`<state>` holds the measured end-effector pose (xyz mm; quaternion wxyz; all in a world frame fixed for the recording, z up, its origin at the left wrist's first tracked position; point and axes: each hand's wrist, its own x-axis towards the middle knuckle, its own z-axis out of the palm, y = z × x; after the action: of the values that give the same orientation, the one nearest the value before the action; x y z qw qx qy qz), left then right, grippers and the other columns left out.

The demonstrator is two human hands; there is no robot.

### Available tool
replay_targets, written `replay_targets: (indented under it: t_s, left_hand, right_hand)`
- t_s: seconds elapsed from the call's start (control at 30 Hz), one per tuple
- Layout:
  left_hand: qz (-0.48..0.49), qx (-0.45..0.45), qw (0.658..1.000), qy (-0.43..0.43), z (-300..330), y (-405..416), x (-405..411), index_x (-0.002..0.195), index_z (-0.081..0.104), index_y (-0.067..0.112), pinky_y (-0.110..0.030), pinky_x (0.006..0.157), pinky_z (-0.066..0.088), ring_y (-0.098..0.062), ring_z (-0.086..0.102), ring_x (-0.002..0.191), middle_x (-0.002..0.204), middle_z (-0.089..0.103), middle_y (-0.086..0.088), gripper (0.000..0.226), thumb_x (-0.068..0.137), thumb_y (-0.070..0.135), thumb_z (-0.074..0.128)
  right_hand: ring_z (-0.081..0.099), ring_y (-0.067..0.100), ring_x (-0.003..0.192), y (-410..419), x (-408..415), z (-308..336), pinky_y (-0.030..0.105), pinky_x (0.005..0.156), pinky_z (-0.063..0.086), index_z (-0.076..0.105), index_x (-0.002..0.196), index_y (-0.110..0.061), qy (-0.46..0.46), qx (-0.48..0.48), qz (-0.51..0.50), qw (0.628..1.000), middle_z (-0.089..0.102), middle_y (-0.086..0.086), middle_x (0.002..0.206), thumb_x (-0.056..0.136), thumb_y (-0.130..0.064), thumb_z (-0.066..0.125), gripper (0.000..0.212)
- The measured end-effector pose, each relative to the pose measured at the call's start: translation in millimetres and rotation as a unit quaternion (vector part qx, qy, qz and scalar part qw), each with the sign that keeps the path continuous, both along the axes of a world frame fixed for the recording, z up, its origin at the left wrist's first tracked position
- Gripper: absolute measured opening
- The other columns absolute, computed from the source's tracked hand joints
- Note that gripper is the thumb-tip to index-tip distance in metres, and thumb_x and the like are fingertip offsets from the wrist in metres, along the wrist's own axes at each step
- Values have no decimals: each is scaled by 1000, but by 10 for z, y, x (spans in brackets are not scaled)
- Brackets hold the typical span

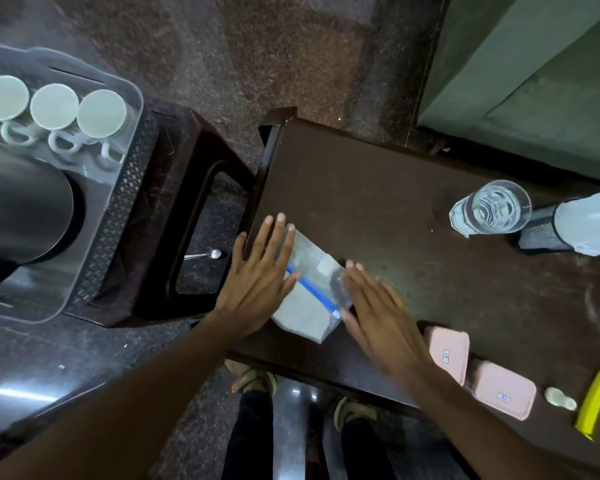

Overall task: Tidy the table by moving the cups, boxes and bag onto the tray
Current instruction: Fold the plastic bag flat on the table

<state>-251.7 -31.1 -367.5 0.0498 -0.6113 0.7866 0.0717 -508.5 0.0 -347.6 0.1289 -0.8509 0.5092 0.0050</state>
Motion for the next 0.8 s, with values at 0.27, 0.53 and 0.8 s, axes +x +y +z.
replay_targets:
  t_s: [0.27, 0.53, 0.8]
  left_hand:
    - [-111, 37, 993, 23, 130, -485, -47, 154, 40, 23, -59, 123, 17, -24, -7, 162, 175, -9, -10, 82, 80, 9, 70]
    - [-141, 1, 989, 40, 198, -438, -51, 112, 66, 15, -55, 123, 18, -27, 23, 158, 162, 40, -14, 40, 75, 6, 76]
    - [-111, -11, 985, 130, 328, -253, -9, 123, 47, 19, -40, 119, 20, -21, 66, 122, 128, 69, -3, 59, 77, 34, 81]
  right_hand:
    - [52, 20, 116, -322, 373, -71, 37, 97, 44, 49, 137, -23, -32, 96, -179, 979, 54, -1, 127, 90, -55, 68, 60]
    - [56, 22, 101, -392, 435, -21, 39, 88, 45, 60, 101, -25, -31, 120, -149, 981, 55, -1, 106, 89, -33, 71, 18]
    - [52, 24, 84, -521, 316, 231, 39, 75, 46, 47, 93, -21, -92, 18, -92, 991, 54, 0, 95, 82, -7, 66, 27]
